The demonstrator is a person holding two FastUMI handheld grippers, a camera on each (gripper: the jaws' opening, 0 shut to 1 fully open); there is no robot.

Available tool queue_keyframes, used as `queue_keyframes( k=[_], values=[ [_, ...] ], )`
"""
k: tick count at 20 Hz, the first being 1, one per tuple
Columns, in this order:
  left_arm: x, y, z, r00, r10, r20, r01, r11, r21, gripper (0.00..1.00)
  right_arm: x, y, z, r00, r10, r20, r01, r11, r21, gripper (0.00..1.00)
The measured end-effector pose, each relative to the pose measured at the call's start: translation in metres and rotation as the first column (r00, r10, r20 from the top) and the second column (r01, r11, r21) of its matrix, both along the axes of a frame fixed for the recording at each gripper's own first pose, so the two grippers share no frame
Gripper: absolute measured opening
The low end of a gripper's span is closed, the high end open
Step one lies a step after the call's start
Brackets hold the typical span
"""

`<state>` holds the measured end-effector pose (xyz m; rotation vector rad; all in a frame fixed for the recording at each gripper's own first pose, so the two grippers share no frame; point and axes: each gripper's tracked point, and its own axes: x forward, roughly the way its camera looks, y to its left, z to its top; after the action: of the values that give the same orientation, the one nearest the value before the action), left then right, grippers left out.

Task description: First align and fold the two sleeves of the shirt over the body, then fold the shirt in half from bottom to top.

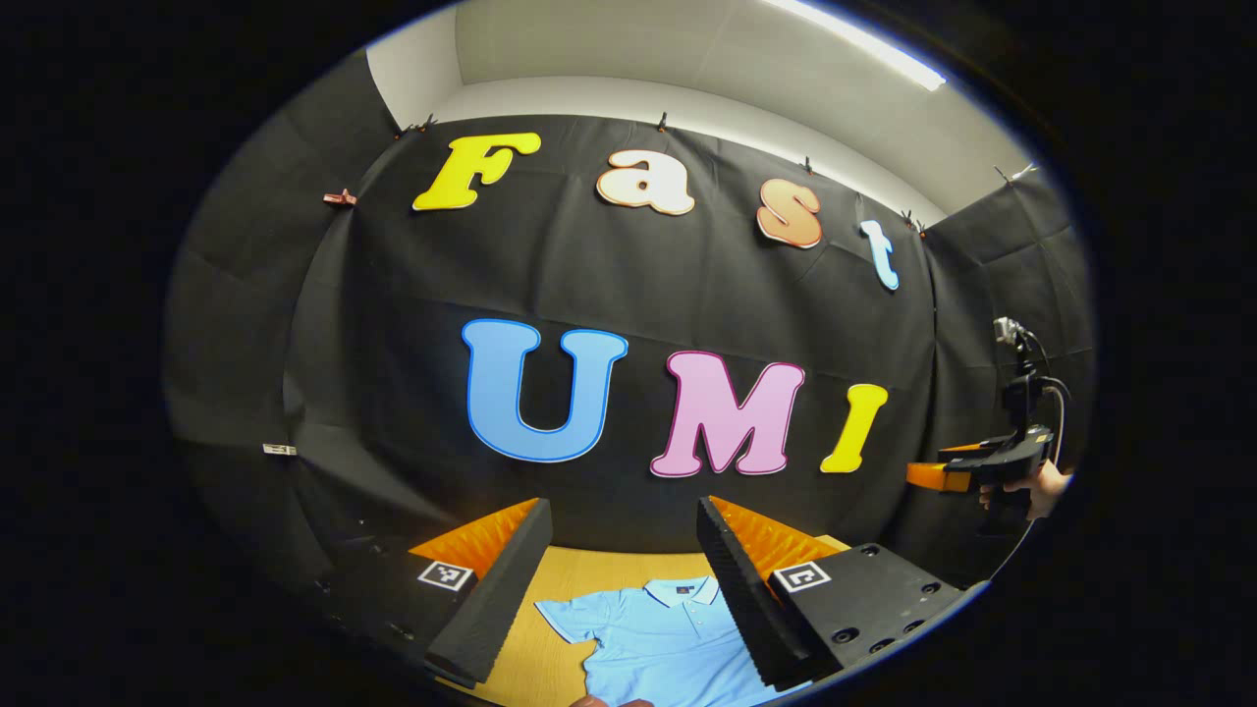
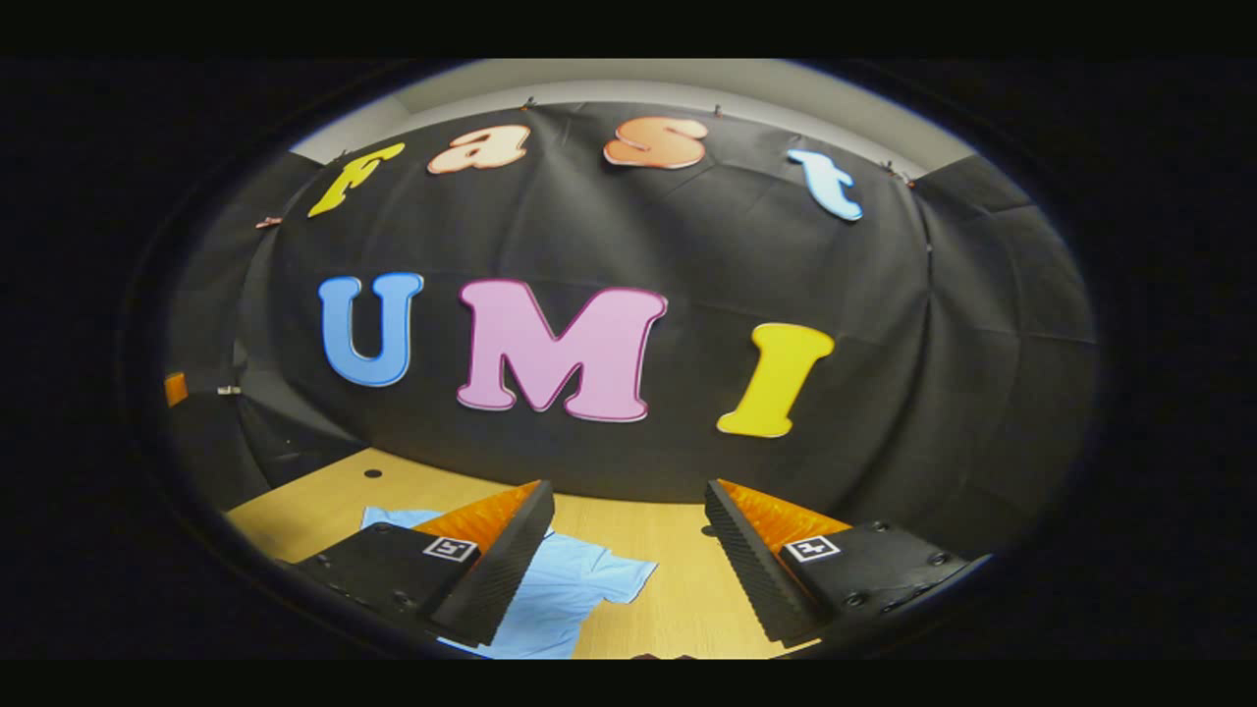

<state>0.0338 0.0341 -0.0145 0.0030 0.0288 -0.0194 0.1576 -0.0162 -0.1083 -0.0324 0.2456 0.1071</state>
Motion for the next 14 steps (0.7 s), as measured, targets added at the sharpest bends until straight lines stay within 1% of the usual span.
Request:
queue_keyframes(
  k=[2,3,5,6,7,8,9,12,13,14],
  values=[
    [0.025,-0.006,-0.012,0.999,0.026,-0.022,-0.026,1.0,-0.005,0.95,0.038,0.006,-0.052,0.995,0.066,-0.079,-0.068,0.997,-0.022,0.97],
    [0.038,-0.01,-0.021,0.998,0.042,-0.046,-0.043,0.999,-0.018,0.95,0.062,0.009,-0.088,0.985,0.097,-0.139,-0.101,0.995,-0.017,0.97],
    [0.057,-0.014,-0.031,0.996,0.069,-0.064,-0.07,0.997,-0.014,0.95,0.09,0.006,-0.143,0.963,0.122,-0.242,-0.128,0.992,-0.011,0.97],
    [0.066,-0.014,-0.034,0.994,0.082,-0.066,-0.083,0.997,-0.005,0.95,0.102,0.003,-0.176,0.946,0.132,-0.295,-0.14,0.99,-0.007,0.97],
    [0.075,-0.016,-0.04,0.993,0.093,-0.073,-0.093,0.996,0.004,0.95,0.11,0.003,-0.205,0.927,0.149,-0.345,-0.156,0.988,0.008,0.98],
    [0.083,-0.018,-0.048,0.99,0.105,-0.092,-0.105,0.994,0.014,0.96,0.115,0.002,-0.234,0.901,0.161,-0.404,-0.165,0.986,0.025,0.98],
    [0.09,-0.018,-0.058,0.986,0.119,-0.114,-0.117,0.993,0.025,0.95,0.117,0.001,-0.265,0.867,0.172,-0.468,-0.17,0.984,0.046,0.97],
    [0.103,-0.025,-0.072,0.978,0.145,-0.15,-0.139,0.989,0.047,0.96,0.119,-0.006,-0.345,0.772,0.166,-0.613,-0.135,0.986,0.097,0.98],
    [0.105,-0.027,-0.073,0.977,0.15,-0.154,-0.143,0.988,0.053,0.95,0.118,-0.009,-0.362,0.747,0.161,-0.645,-0.119,0.987,0.108,0.98],
    [0.107,-0.028,-0.073,0.975,0.155,-0.157,-0.148,0.987,0.059,0.95,0.119,-0.009,-0.376,0.731,0.155,-0.665,-0.104,0.988,0.117,0.98]
  ],
)
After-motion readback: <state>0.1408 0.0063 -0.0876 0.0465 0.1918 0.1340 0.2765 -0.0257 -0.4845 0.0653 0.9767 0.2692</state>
